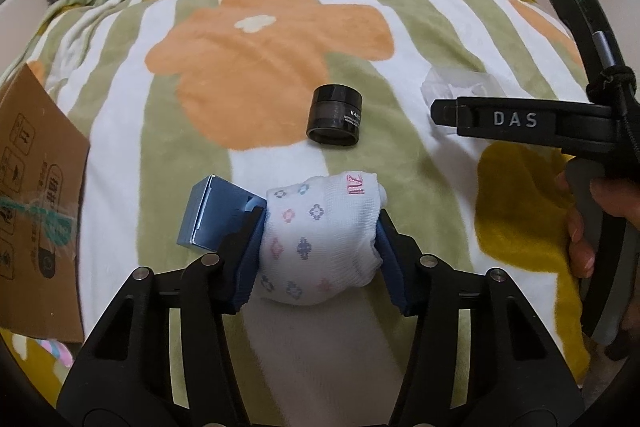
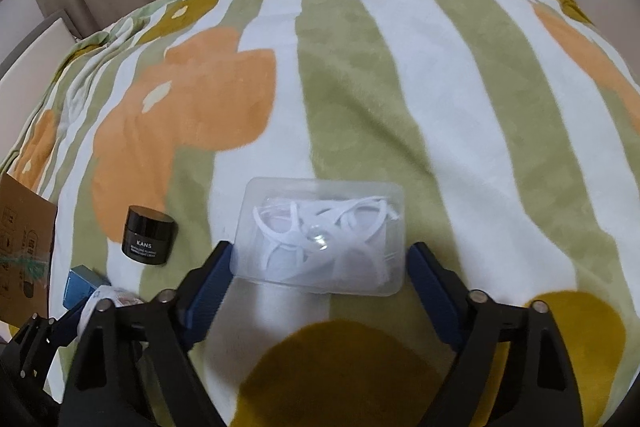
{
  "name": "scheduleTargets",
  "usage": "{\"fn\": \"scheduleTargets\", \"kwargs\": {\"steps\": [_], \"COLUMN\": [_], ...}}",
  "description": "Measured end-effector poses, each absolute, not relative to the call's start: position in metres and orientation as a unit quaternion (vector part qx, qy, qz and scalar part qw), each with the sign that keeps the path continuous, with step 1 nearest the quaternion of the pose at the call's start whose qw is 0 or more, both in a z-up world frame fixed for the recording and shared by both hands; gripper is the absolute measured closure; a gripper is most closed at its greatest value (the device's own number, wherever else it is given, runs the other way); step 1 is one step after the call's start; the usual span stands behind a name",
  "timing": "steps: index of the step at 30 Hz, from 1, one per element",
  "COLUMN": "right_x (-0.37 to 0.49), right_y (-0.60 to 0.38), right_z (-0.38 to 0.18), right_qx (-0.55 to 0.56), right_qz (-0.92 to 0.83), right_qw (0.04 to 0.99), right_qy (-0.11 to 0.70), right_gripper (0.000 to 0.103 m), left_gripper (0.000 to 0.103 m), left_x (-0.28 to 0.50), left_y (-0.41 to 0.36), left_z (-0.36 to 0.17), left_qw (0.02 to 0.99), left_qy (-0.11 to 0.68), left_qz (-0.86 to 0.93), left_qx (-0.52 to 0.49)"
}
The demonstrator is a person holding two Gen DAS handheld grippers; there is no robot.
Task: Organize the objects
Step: 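Grasp the white sock roll with the left tool while the right tool grasps the floss-pick box, then carry the sock roll and floss-pick box over the cardboard box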
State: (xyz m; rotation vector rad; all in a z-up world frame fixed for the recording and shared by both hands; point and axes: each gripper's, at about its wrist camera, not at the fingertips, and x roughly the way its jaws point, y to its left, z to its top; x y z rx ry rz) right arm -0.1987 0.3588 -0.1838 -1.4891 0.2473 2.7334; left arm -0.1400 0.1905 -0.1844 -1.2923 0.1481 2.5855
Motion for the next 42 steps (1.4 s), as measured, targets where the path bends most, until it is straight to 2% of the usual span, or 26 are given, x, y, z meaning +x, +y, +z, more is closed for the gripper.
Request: {"fn": "scheduleTargets", "kwargs": {"steps": [21, 42], "right_x": [-0.177, -0.131], "right_y": [0.353, 0.340], "right_z": [-0.160, -0.089], "right_qx": [-0.464, -0.414], "right_qz": [0.882, 0.907], "right_qw": [0.001, 0.003], "right_qy": [0.085, 0.077], "right_gripper": [0.025, 0.025], "left_gripper": [0.059, 0.059], "left_x": [-0.124, -0.094], "left_y": [0.182, 0.164], "left_z": [-0.158, -0.092], "left_qw": [0.135, 0.148], "left_qy": [0.023, -0.003], "left_qz": [0.887, 0.910], "left_qx": [-0.440, -0.386]}}
